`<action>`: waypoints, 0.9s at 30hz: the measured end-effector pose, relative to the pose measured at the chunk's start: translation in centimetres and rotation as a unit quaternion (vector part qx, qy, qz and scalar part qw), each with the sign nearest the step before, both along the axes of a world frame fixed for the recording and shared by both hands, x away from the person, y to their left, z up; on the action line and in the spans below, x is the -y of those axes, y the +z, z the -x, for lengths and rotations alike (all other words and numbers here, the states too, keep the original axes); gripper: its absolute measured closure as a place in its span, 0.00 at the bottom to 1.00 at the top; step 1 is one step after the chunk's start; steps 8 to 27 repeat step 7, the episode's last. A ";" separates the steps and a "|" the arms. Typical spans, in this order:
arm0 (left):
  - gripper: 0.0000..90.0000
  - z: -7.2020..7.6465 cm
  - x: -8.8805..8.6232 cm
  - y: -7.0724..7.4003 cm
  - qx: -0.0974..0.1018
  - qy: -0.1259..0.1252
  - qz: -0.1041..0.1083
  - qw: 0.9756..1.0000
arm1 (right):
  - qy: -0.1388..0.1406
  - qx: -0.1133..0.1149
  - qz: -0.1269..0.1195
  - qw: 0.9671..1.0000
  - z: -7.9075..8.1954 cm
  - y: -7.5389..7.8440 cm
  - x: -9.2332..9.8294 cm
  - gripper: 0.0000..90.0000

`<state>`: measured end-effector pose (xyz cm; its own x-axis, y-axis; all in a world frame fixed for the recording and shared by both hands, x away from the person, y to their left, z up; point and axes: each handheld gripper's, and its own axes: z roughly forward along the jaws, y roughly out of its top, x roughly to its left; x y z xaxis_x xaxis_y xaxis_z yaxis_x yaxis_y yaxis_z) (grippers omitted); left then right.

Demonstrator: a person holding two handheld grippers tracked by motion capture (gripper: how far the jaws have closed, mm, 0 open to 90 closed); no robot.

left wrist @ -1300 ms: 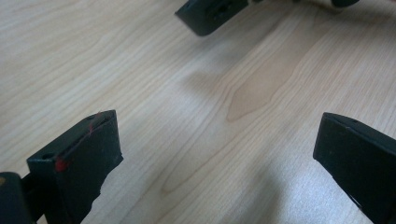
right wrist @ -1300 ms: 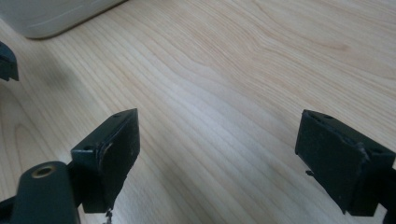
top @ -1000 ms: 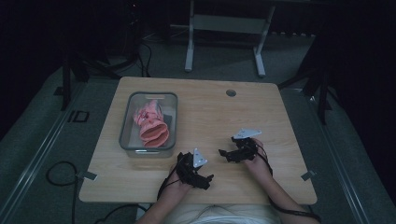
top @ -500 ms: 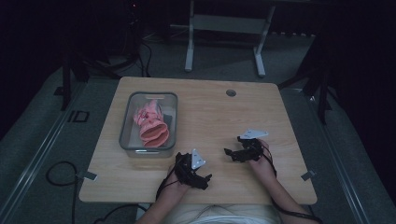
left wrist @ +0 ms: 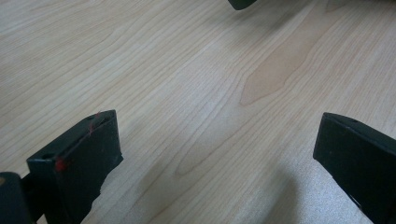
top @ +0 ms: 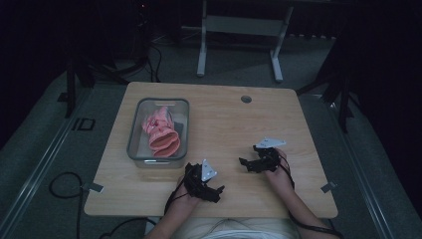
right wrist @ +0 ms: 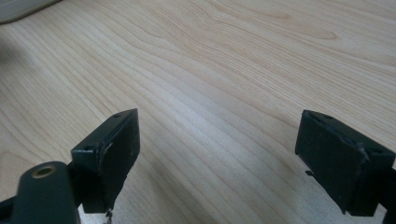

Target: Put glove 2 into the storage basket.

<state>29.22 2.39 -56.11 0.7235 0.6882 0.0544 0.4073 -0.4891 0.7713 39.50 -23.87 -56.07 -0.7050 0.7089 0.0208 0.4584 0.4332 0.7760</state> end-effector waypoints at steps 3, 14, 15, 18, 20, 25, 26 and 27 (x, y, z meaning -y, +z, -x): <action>0.01 0.0 0.0 0.0 -0.002 0.000 0.000 1.000 | 0.000 0.001 0.001 1.000 0.0 0.0 0.0 0.15; 0.01 0.0 0.0 0.0 -0.003 0.000 0.000 1.000 | 0.001 0.000 0.001 1.000 0.0 0.0 0.0 0.15; 0.01 0.0 0.0 0.0 -0.003 0.000 0.000 1.000 | 0.001 0.000 0.001 1.000 0.0 0.0 0.0 0.15; 0.01 0.0 0.0 0.0 -0.003 0.000 0.000 1.000 | 0.001 0.000 0.001 1.000 0.0 0.0 0.0 0.15; 0.01 0.0 0.0 0.0 -0.003 0.000 0.000 1.000 | 0.001 0.000 0.001 1.000 0.0 0.0 0.0 0.15; 0.01 0.0 0.0 0.0 -0.003 0.000 0.000 1.000 | 0.001 0.000 0.001 1.000 0.0 0.0 0.0 0.15; 0.01 0.0 0.0 0.0 -0.003 0.000 0.000 1.000 | 0.001 0.000 0.001 1.000 0.0 0.0 0.0 0.15; 0.01 0.0 0.0 0.0 -0.003 0.000 0.000 1.000 | 0.001 0.000 0.001 1.000 0.0 0.0 0.0 0.15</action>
